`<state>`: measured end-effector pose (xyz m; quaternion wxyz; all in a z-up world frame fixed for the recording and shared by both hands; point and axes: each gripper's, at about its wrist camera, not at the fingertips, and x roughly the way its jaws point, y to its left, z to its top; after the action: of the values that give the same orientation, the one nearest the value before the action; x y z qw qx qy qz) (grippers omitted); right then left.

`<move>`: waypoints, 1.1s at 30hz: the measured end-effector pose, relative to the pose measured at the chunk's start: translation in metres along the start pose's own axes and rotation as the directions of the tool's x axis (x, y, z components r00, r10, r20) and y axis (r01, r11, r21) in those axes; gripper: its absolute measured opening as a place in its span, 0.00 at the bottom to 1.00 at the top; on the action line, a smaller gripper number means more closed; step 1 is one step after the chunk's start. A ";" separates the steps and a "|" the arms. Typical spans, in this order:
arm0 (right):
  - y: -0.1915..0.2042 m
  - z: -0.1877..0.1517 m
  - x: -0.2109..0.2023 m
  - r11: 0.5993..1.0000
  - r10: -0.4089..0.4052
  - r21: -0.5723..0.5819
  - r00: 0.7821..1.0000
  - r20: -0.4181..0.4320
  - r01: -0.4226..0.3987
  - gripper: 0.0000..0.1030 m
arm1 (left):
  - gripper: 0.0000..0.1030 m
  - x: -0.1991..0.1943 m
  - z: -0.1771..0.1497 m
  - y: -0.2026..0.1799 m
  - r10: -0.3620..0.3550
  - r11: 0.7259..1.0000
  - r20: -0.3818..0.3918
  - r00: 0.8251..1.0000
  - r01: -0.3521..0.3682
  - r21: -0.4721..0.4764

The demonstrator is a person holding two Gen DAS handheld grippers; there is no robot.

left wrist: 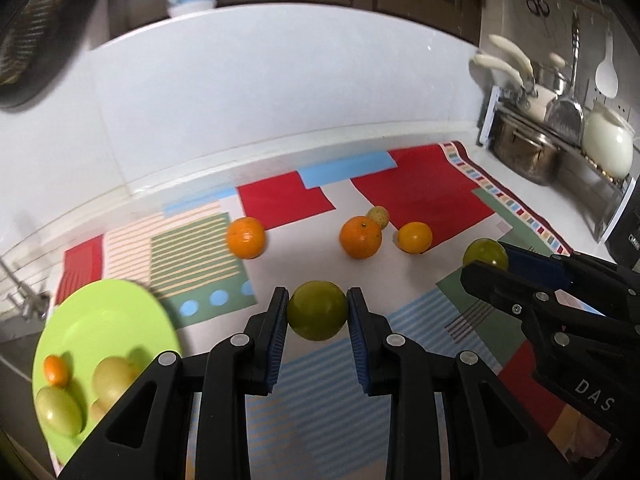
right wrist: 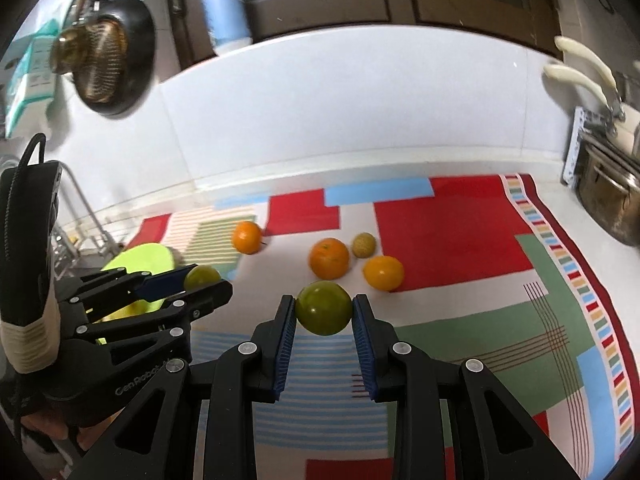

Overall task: Organize fruits
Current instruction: 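Carry both limes onto the green plate and open both grippers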

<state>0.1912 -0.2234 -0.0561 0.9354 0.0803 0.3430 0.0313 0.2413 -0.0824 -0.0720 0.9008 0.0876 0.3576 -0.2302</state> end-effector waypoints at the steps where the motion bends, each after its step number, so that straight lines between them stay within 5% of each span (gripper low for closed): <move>1: 0.004 0.000 -0.004 1.000 0.007 -0.008 1.000 0.006 -0.006 0.29 | 0.29 -0.005 -0.002 0.002 0.007 1.000 0.007 1.000 -0.007 -0.007; 19: 0.093 0.005 -0.030 0.977 0.166 -0.146 0.985 0.054 -0.157 0.29 | 0.29 -0.086 -0.038 0.069 0.153 0.982 0.066 0.986 -0.144 -0.120; 33: 0.169 0.012 0.003 0.943 0.273 -0.206 0.962 0.026 -0.262 0.29 | 0.29 -0.099 -0.058 0.141 0.256 0.954 0.045 0.966 -0.245 -0.173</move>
<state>0.2010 -0.0583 -0.0200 0.9347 0.0320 0.2985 0.1903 0.2110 0.0951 -0.0477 0.9384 0.0492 0.3310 -0.0863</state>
